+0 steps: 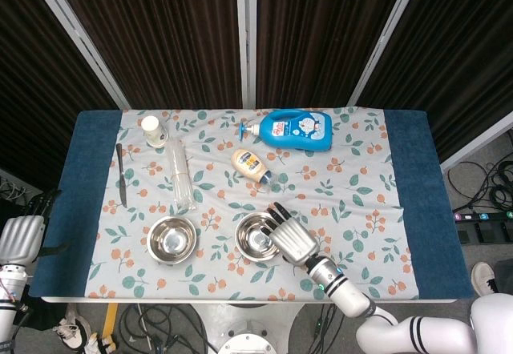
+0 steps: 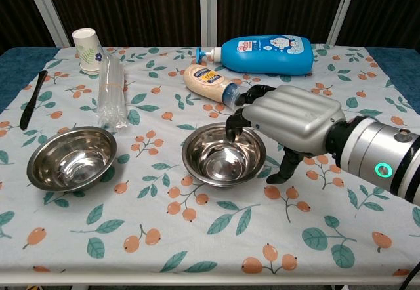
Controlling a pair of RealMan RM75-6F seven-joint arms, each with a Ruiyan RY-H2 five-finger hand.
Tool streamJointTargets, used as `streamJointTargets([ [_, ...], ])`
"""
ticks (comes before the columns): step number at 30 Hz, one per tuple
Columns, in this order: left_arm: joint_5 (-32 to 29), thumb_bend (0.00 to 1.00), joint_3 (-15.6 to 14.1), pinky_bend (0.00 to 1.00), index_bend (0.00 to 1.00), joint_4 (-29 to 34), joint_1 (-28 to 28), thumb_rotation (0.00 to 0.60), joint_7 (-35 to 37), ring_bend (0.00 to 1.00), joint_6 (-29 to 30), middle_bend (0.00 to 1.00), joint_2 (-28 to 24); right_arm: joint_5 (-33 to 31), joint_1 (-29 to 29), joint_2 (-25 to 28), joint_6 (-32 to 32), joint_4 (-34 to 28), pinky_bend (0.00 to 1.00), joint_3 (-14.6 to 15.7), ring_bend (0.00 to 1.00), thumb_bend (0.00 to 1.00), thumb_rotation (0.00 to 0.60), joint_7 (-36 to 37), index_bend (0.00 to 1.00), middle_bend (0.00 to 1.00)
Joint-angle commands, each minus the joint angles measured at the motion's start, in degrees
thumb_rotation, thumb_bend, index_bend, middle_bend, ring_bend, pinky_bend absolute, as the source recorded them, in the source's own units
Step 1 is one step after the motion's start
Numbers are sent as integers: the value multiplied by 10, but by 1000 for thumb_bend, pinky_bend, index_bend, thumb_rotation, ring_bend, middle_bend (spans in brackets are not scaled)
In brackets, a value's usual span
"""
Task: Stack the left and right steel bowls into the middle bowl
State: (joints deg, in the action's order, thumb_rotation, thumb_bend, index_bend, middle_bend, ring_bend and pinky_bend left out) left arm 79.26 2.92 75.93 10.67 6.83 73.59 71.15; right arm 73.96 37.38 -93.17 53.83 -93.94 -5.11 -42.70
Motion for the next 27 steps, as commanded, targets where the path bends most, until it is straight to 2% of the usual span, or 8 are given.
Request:
streamJointTargets([
  [1, 3, 118, 0, 243, 117, 3, 0, 600, -2, 117, 2, 164, -1, -14, -3, 34, 13, -45, 0, 0, 16, 0, 600, -17, 226, 216],
  [6, 31, 119, 0, 243, 131, 13, 2, 600, -4, 117, 28, 173, -2, 8, -23, 108, 72, -132, 0, -5, 15, 0, 600, -22, 206, 215],
  [9, 71, 120, 1, 302, 218, -3, 1, 600, 6, 159, 75, 249, 16, 23, -40, 149, 110, -170, 0, -15, 15, 0, 600, 2, 206, 217],
  [11, 86, 121, -4, 343, 258, -8, 3, 600, -1, 185, 81, 275, 21, 29, -50, 172, 129, -180, 0, -22, 16, 0, 600, 27, 206, 220],
  [17, 112, 121, -33, 349, 263, 35, 29, 600, -54, 187, 25, 268, -8, -20, -91, 254, 169, -179, 0, -50, 23, 0, 600, 126, 206, 238],
  [22, 135, 124, -45, 363, 275, 69, 40, 600, -81, 192, 15, 270, -14, -30, -130, 300, 190, -148, 0, -49, 22, 0, 600, 211, 206, 237],
  [25, 146, 146, -52, 426, 381, 84, 38, 600, -69, 265, 23, 323, -4, -28, -140, 316, 188, -130, 0, -44, 22, 0, 600, 239, 206, 232],
  [27, 157, 154, -58, 444, 408, 86, 37, 600, -78, 284, 26, 349, 3, -27, -141, 326, 184, -124, 0, -45, 22, 0, 600, 249, 206, 224],
])
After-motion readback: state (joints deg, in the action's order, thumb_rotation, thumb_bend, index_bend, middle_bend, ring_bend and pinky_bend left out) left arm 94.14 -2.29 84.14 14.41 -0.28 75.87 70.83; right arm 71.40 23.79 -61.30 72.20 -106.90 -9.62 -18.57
